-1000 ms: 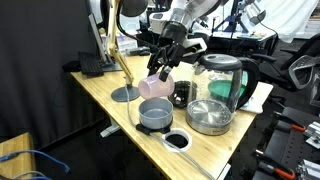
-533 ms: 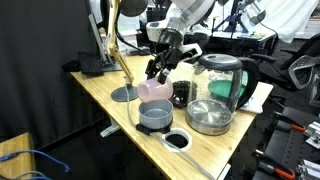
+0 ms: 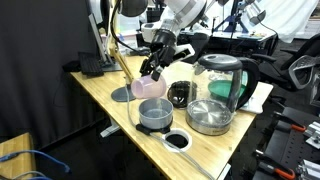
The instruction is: Remove the lid from the gray pot then pour some contents from the pink cup into the gray pot
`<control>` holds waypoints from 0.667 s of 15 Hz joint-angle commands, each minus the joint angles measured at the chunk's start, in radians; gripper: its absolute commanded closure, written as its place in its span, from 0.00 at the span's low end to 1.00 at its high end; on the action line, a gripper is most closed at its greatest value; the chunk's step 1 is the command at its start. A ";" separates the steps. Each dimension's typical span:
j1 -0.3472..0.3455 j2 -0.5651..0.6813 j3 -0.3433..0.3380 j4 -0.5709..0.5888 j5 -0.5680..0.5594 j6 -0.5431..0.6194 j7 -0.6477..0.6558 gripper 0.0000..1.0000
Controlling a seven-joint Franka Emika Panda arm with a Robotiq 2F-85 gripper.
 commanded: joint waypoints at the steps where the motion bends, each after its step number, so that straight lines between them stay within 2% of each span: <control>1: -0.015 0.041 0.002 0.058 0.009 -0.058 -0.007 0.57; 10: -0.010 0.045 -0.003 0.077 -0.004 -0.059 0.015 0.57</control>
